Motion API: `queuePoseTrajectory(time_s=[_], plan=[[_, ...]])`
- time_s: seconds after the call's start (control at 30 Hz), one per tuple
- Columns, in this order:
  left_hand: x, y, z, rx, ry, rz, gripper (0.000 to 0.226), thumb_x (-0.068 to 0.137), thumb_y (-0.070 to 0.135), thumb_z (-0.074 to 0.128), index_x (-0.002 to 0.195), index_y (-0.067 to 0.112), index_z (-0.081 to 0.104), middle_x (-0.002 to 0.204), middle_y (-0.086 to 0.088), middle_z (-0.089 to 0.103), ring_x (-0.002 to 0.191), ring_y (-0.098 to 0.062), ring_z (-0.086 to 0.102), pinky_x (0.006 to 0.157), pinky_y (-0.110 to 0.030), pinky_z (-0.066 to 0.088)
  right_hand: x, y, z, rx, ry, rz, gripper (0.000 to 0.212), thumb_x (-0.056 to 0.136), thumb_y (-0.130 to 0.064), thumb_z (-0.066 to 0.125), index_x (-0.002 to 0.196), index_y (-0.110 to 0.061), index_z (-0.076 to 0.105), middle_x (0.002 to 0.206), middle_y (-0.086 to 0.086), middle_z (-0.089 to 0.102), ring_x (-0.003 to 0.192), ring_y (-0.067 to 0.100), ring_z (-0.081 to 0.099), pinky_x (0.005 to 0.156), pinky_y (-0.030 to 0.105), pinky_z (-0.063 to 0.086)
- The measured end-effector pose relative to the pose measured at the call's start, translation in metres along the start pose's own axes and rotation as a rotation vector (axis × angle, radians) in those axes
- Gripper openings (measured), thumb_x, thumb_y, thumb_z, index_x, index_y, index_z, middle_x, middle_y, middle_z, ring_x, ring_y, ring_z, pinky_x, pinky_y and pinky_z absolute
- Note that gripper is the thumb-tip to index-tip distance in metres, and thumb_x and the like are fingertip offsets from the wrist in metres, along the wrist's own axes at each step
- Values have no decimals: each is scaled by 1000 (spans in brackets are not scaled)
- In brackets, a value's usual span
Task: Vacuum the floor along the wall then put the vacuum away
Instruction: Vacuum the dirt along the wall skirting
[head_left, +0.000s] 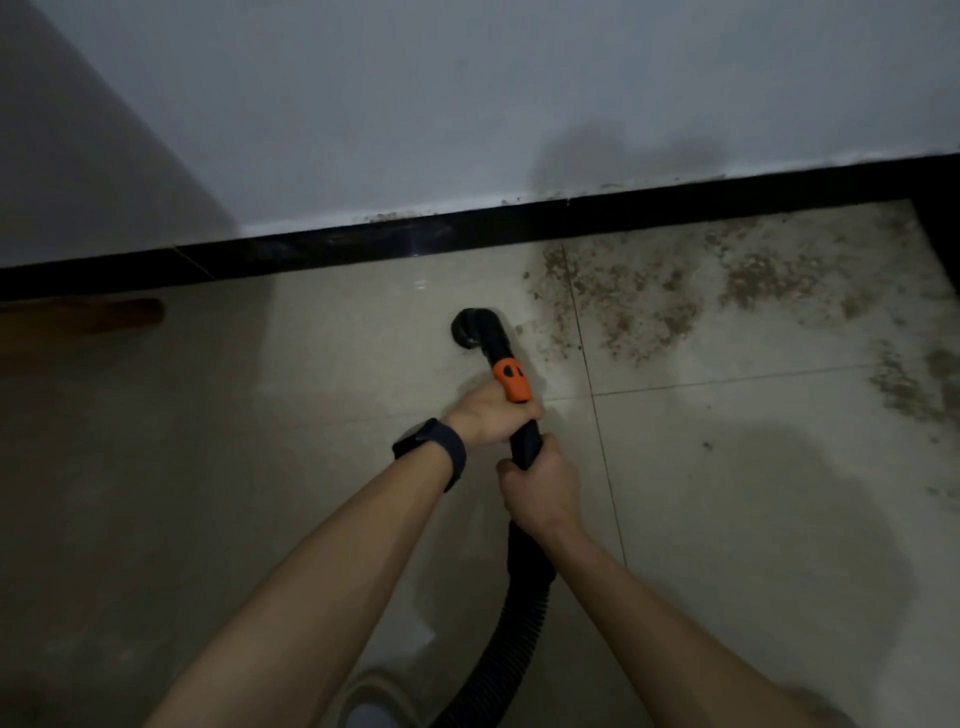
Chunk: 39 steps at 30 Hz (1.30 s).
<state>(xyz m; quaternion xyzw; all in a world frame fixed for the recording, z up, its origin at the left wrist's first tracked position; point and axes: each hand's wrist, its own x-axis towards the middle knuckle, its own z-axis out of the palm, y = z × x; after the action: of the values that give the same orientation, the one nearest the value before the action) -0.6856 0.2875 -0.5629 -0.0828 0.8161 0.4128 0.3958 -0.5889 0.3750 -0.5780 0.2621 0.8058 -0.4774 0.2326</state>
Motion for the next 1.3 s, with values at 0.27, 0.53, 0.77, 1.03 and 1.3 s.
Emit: queuePoseTrajectory(time_s=[0.27,0.53,0.77,1.03,1.3], plan=[[14,36,36,81,-150,76,24,97,37,60,83,18,55,85,-5,57,82,-22,55,77,-34,45,1,20,-33,87,136,63,14,88,-18,63,95,-17,51,84,11,68,70,26,69,62,44,60],[7,32,47,-44,-111,96,23,94,33,64,80,19,53,79,-2,56,73,-18,54,65,-32,44,-3,26,-39,66,137,55,15,89,-16,62,101,-15,52,87,10,66,72,28,69,64,44,61],[-18,-4,26,-141,-81,21,18,92,25,67,83,15,56,84,-9,60,78,-25,59,76,-40,53,-18,25,-6,49,36,16,18,87,-16,62,102,-18,53,86,9,67,70,26,69,63,45,61],[-49,-24,6,-87,-53,-78,14,94,25,61,92,11,59,86,-9,63,69,-18,55,54,-24,40,-34,23,19,32,-48,10,21,86,-16,65,102,-19,53,87,8,67,72,25,69,64,42,60],[-68,-43,-11,-163,-29,-113,17,92,36,66,88,20,62,90,-4,65,77,-20,56,67,-31,38,-47,14,20,393,-431,69,12,87,-4,71,96,-4,63,57,5,59,51,25,61,57,36,53]])
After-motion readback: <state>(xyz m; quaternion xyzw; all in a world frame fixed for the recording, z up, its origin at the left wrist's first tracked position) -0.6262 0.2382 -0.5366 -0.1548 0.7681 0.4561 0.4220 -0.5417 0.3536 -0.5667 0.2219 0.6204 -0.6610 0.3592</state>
